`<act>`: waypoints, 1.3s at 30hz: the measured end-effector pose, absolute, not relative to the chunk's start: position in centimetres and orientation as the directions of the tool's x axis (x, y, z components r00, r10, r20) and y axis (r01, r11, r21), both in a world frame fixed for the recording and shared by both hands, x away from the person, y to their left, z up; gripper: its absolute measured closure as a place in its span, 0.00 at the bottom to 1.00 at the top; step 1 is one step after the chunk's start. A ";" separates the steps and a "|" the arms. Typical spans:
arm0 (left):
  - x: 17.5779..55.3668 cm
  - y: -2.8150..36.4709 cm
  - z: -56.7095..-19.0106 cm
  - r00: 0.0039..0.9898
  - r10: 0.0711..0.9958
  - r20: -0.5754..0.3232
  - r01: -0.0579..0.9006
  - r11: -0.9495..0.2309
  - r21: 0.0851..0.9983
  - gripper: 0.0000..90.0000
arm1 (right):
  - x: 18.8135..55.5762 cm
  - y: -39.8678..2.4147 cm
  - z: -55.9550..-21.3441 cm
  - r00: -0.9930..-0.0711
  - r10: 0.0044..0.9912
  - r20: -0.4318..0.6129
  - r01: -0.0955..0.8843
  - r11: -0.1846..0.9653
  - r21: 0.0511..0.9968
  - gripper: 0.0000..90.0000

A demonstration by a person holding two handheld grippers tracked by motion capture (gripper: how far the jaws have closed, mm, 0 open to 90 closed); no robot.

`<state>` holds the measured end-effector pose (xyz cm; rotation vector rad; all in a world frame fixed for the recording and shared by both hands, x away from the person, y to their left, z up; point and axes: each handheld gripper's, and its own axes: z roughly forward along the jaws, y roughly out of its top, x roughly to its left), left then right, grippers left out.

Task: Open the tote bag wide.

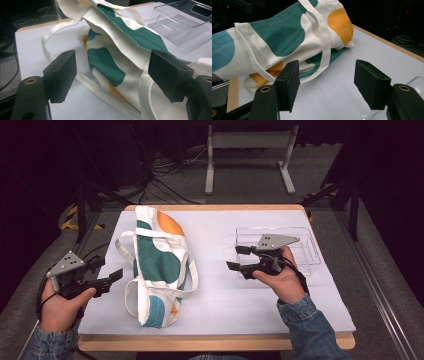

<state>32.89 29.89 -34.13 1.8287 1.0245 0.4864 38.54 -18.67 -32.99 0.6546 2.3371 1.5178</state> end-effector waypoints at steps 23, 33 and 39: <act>32.2 29.2 -33.3 0.666 0.742 -0.071 0.388 -0.264 0.883 0.25 | 37.9 -11.3 -32.3 -0.950 0.312 0.021 0.155 0.410 0.899 0.41; 32.4 29.2 -33.3 0.668 0.738 -0.091 0.400 -0.252 0.881 0.24 | 37.7 -8.2 -33.1 -0.972 0.234 0.017 0.126 0.456 0.881 0.46; 32.5 29.5 -33.3 0.662 0.743 -0.096 0.405 -0.247 0.880 0.25 | 38.0 -6.2 -34.0 -0.987 0.162 0.015 0.091 0.471 0.878 0.53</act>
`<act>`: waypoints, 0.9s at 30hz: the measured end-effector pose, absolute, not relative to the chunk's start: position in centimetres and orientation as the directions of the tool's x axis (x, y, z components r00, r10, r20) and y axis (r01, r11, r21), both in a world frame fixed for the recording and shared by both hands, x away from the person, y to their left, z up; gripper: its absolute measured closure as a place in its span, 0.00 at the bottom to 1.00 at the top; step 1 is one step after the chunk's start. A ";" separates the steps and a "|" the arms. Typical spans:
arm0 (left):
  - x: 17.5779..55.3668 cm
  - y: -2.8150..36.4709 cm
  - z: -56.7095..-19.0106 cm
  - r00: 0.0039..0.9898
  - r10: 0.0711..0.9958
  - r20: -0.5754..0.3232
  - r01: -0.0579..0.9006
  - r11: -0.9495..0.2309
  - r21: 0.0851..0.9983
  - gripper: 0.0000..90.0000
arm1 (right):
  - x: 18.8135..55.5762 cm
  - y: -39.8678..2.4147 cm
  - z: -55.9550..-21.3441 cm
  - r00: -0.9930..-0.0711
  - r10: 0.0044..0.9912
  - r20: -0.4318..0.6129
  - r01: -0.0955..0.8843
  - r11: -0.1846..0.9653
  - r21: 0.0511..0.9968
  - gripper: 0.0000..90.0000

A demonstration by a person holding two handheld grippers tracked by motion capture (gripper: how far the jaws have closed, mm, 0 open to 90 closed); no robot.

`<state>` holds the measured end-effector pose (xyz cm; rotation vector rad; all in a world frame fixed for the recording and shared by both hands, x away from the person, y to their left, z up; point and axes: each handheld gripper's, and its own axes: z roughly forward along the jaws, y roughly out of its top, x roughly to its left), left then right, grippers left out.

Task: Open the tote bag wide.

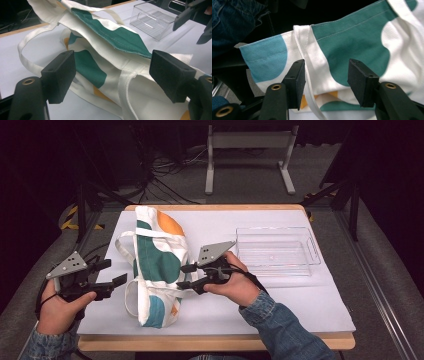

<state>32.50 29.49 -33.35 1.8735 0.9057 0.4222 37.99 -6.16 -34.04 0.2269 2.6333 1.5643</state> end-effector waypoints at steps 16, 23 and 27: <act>32.6 29.7 -33.5 0.659 0.744 -0.108 0.419 -0.243 0.875 0.25 | 37.7 -3.5 -35.9 -0.993 0.110 0.032 0.084 0.513 0.854 0.63; 32.7 29.7 -33.6 0.662 0.743 -0.103 0.417 -0.250 0.874 0.25 | 37.5 -3.0 -36.2 -0.994 0.096 0.043 0.089 0.545 0.834 0.74; 32.9 29.7 -33.9 0.671 0.733 -0.116 0.426 -0.253 0.869 0.24 | 37.4 -2.8 -36.3 -0.994 0.085 0.067 0.103 0.557 0.824 0.87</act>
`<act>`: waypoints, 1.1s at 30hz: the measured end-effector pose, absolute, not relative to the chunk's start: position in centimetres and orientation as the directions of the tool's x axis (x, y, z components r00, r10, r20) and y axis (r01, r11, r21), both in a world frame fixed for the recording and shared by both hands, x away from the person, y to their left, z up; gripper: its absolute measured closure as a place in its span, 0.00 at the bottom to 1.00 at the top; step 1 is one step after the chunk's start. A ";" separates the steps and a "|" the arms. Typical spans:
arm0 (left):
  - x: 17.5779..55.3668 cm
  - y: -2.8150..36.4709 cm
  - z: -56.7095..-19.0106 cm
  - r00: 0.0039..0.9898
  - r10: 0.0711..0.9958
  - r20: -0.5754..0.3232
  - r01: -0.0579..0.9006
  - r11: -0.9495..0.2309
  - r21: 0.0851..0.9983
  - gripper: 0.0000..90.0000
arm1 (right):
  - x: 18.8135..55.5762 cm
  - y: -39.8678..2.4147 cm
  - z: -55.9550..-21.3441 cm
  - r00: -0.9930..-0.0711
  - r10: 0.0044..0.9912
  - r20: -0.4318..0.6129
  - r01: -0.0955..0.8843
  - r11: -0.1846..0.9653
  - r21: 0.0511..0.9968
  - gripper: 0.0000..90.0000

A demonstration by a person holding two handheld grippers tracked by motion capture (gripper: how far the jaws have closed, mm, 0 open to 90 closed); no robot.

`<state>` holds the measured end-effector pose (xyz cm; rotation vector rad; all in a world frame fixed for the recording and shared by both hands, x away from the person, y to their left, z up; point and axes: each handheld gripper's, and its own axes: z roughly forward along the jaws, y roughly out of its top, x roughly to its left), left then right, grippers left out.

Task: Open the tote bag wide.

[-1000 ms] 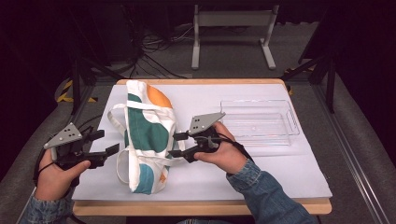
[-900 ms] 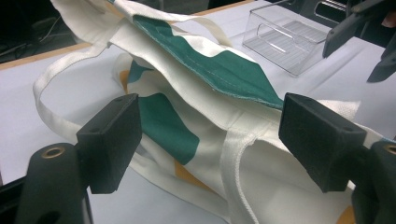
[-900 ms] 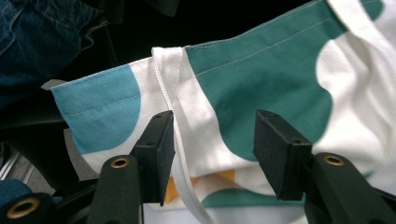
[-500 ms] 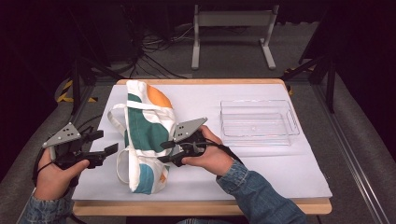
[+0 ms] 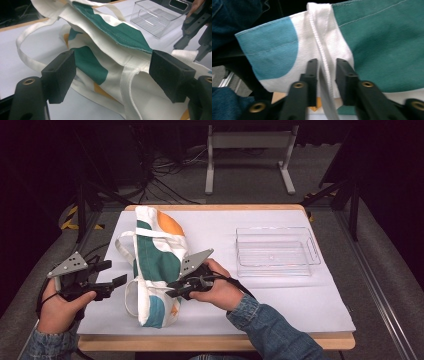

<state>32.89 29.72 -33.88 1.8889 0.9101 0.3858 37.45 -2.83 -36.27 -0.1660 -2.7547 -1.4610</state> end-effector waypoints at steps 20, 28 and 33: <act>32.2 29.4 -34.3 0.740 0.670 -0.054 0.424 -0.403 0.811 0.34 | 37.1 -4.3 -34.2 -0.992 0.122 0.032 0.089 0.497 0.863 0.98; 32.9 28.6 -35.1 0.762 0.644 -0.067 0.441 -0.440 0.782 0.47 | 37.1 -4.6 -33.7 -0.992 0.123 0.035 0.091 0.479 0.873 0.98; 33.2 28.7 -35.2 0.781 0.619 -0.082 0.441 -0.453 0.775 0.73 | 37.1 -4.6 -33.7 -0.992 0.121 0.039 0.093 0.477 0.874 0.98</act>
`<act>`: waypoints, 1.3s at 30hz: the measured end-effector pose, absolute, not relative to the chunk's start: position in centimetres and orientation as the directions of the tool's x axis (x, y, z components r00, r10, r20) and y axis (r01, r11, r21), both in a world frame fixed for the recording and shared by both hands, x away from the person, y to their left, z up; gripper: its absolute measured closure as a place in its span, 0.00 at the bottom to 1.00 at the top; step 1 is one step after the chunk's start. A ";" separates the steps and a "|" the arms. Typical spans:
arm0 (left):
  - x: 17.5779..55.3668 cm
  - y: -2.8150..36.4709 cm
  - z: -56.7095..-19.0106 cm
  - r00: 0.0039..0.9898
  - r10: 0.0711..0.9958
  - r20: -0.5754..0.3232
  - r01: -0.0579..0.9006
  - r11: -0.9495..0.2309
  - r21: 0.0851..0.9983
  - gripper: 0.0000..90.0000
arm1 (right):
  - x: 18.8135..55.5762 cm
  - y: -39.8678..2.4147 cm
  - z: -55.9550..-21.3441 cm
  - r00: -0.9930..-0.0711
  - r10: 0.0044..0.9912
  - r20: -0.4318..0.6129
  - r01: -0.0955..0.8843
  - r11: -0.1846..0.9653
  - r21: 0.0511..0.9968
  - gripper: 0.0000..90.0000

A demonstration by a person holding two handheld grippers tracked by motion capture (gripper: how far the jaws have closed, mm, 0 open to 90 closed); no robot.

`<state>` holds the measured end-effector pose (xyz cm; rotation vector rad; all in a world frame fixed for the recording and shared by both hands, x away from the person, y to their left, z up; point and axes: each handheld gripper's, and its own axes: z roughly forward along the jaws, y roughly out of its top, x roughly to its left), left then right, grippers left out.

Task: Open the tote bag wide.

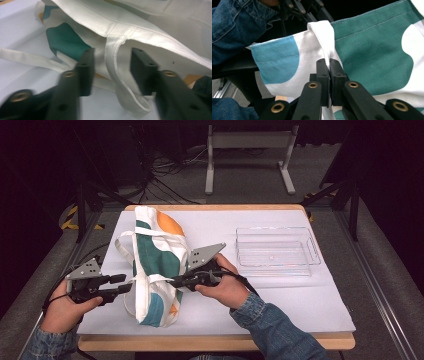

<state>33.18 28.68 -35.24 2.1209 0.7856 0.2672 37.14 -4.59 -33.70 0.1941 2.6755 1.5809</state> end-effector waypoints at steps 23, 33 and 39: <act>32.5 29.6 -33.4 0.790 0.608 -0.073 0.363 -0.369 0.855 0.98 | 36.9 -6.3 -31.6 -0.987 0.161 0.004 0.076 0.448 0.891 0.98; 32.1 30.5 -32.9 0.772 0.633 -0.057 0.354 -0.353 0.866 0.98 | 36.3 -9.2 -30.2 -0.976 0.216 -0.023 0.072 0.423 0.903 0.98; 32.0 30.7 -32.8 0.766 0.640 -0.053 0.352 -0.350 0.868 0.98 | 35.9 -11.1 -29.9 -0.967 0.253 -0.025 0.085 0.413 0.907 0.98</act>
